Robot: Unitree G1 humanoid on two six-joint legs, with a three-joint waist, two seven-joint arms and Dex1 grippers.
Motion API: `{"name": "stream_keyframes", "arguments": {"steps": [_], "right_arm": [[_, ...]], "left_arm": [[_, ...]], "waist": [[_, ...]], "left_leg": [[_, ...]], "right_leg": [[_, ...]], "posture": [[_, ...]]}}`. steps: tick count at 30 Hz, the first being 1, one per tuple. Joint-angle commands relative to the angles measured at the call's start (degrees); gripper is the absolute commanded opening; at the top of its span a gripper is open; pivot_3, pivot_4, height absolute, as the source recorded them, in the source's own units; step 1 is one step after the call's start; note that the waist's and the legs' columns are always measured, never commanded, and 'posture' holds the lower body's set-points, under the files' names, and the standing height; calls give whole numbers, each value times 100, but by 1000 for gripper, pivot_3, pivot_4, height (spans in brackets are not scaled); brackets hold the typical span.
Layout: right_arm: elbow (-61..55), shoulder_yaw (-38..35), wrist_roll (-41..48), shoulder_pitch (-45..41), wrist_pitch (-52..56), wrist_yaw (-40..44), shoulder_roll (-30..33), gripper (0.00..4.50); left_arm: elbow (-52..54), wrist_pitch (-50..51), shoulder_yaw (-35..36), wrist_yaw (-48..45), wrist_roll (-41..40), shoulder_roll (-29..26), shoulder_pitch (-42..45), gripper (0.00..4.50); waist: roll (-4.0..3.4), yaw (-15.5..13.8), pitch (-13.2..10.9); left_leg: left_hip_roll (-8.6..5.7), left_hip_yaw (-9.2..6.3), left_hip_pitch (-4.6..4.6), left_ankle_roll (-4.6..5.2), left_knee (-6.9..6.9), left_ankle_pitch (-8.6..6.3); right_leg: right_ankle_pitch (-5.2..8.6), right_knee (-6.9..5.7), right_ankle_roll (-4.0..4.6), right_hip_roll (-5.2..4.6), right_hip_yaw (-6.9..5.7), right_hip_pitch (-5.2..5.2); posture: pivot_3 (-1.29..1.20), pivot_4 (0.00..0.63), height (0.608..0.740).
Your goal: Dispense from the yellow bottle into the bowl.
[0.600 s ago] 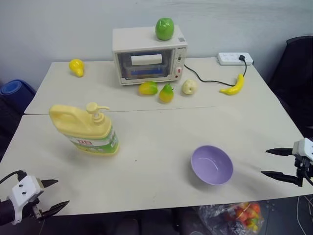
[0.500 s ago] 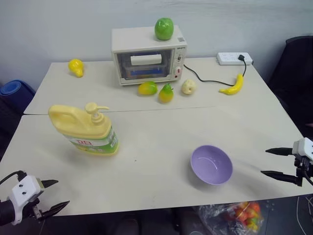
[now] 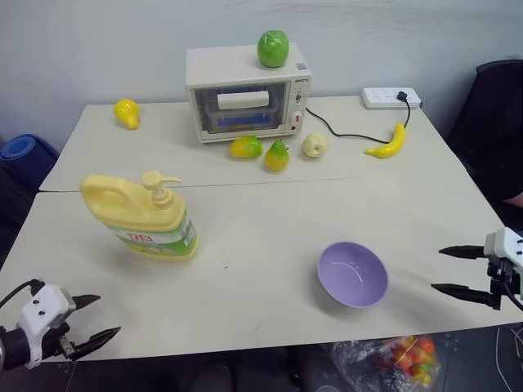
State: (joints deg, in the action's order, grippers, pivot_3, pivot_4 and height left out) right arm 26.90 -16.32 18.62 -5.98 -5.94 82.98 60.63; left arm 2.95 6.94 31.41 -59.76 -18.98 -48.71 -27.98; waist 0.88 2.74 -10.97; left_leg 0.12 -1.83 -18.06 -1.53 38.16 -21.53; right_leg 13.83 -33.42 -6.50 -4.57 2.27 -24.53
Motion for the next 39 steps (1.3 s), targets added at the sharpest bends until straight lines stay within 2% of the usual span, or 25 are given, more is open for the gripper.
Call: {"name": "stream_keyframes", "arguments": {"steps": [1,6,10,16,27,36,39], "right_arm": [[-327,-268,123,-93,-87,32,263,4468],[-1274,-521,595,97,67,562,498,4468],[-2276,-288,971,220,321,873,521,4468],[-2988,327,821,369,-166,695,82,4468],[-2215,1523,247,179,-1843,951,-207,4468],[-1527,2103,-394,-77,-2561,563,-609,4468],[-1411,2159,-448,-157,-2618,511,-668,3898]], "left_arm": [[417,282,131,-260,-315,-210,32,4500],[1683,1403,481,-1069,-1218,-763,-277,4500],[2537,2093,616,-1541,-1969,-1280,-58,4500],[3237,2318,197,-1568,-2185,-1564,508,4500],[3497,2562,-58,-1552,-2325,-1588,1146,4500],[3594,2621,-11,-1542,-2351,-1536,1255,4500],[3594,2636,-18,-1485,-2362,-1515,1330,4500]], "waist": [[0,0,0],[-3,-2,-4],[1,-6,-8],[-3,-21,-11],[-8,-98,-29],[-8,-97,-32],[-8,-100,-32]], "left_leg": [[0,-1,0,0,1,0],[0,-2,-2,0,1,0],[2,-10,-2,0,1,0],[1,-9,-1,-1,2,0],[-1,-9,-1,-1,5,0],[-2,-8,-1,-3,13,1],[-2,-11,1,-4,13,2]], "right_leg": [[-2,-2,-3,0,0,0],[-3,-9,-6,0,1,-5],[-2,-16,-4,4,-3,-5],[-3,-15,-5,5,-2,-5],[-1,-17,-3,5,-1,-5],[-2,-22,-3,5,0,-5],[-2,-31,-3,5,-1,-5]], "posture": [[0,150,740],[0,150,740],[0,150,740],[0,150,740],[0,150,740],[0,150,740],[0,150,740]]}}
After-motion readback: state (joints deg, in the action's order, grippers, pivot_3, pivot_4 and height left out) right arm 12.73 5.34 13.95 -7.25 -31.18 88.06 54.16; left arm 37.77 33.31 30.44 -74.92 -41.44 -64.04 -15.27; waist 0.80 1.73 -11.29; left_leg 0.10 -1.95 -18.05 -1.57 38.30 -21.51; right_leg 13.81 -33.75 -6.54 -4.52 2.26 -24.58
